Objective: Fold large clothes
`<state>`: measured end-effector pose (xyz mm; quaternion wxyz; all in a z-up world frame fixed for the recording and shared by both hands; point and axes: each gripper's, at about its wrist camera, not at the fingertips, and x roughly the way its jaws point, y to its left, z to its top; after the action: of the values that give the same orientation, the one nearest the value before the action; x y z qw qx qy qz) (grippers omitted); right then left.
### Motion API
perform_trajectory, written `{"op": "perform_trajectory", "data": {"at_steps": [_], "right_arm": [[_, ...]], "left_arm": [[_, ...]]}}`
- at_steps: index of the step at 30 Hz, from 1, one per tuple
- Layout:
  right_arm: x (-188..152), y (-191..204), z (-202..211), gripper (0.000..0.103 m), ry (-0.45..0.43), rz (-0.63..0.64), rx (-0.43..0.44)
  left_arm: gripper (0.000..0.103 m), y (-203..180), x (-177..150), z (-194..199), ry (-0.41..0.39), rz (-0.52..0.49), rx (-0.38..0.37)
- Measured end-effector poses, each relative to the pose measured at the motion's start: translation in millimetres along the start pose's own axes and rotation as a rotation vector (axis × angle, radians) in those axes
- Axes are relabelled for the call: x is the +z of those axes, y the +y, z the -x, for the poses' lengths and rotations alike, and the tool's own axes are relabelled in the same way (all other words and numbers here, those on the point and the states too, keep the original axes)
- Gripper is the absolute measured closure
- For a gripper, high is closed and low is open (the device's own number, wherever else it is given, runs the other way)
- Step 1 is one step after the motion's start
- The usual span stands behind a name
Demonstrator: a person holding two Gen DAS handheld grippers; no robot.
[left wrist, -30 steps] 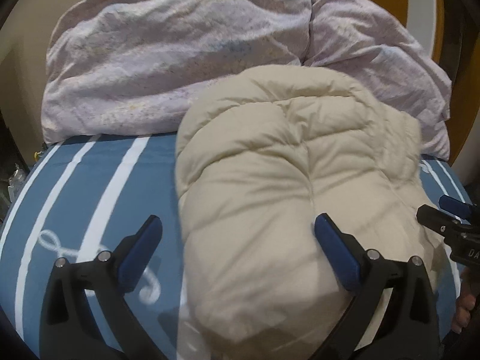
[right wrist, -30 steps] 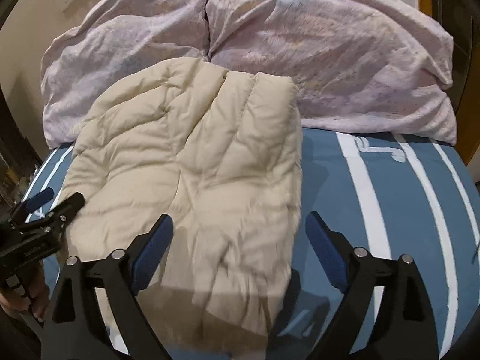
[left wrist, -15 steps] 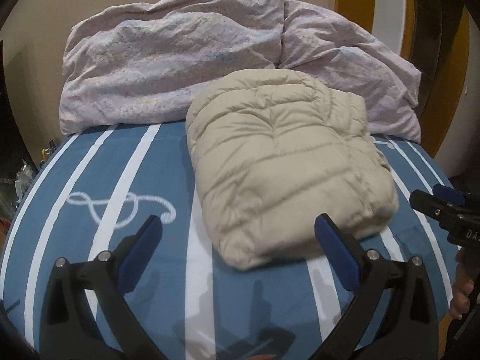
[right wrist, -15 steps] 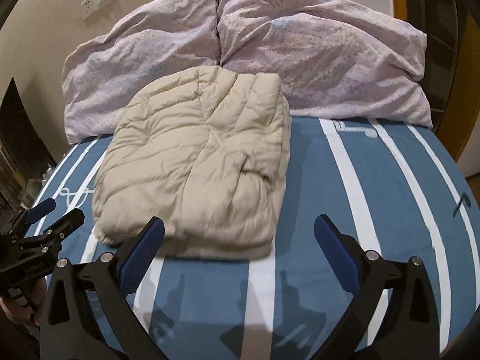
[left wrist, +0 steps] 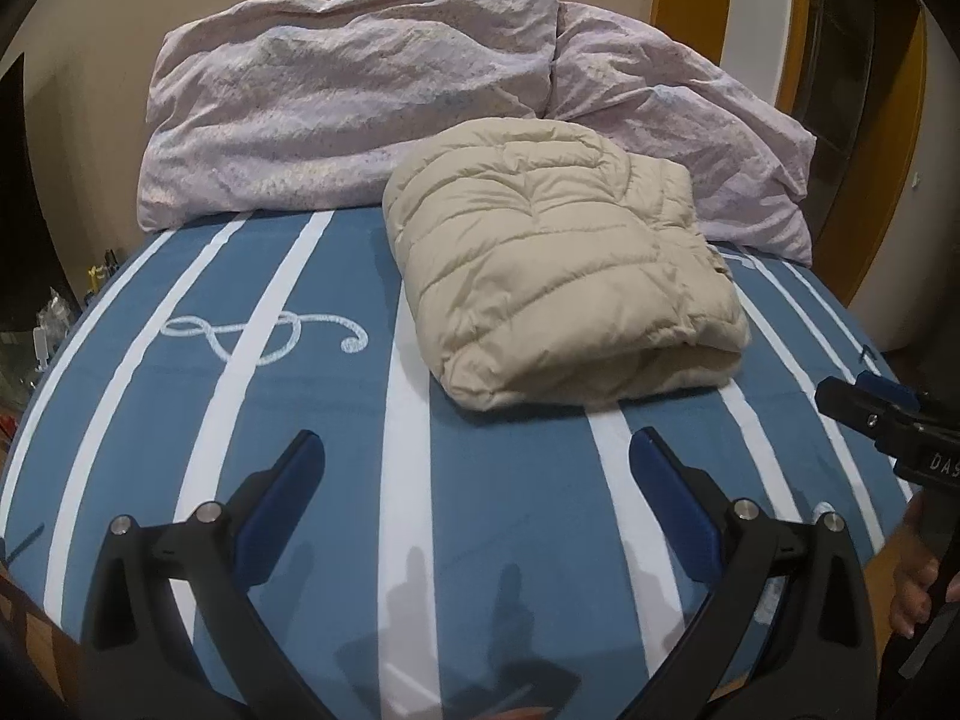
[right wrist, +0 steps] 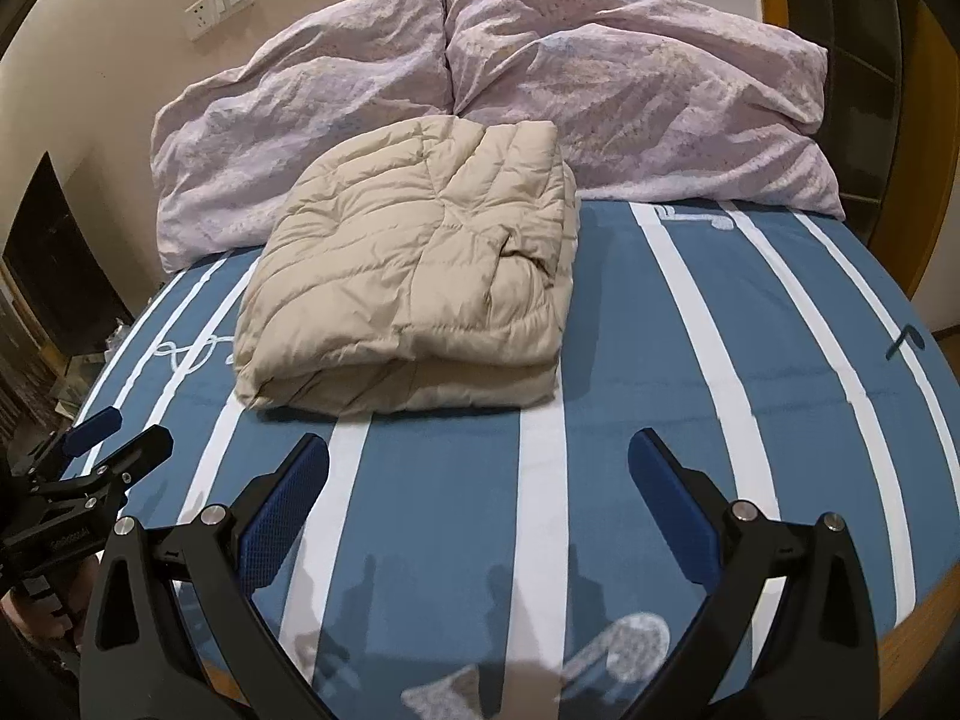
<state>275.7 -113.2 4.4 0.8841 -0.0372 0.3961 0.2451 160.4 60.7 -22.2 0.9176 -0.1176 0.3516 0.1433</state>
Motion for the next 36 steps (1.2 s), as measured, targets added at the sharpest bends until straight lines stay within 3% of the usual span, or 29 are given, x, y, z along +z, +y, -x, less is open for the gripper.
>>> {"op": "perform_trajectory", "data": {"at_steps": [15, 36], "right_arm": [[-12, 14, 28, 0.001, 0.006, 0.008, 0.009], [-10, 15, 34, 0.001, 0.040, -0.018, 0.042]], "left_arm": [[0.002, -11, -10, 29, 0.047, 0.031, -0.039], [0.002, -17, -4, 31, 0.078, 0.039, -0.094]]}}
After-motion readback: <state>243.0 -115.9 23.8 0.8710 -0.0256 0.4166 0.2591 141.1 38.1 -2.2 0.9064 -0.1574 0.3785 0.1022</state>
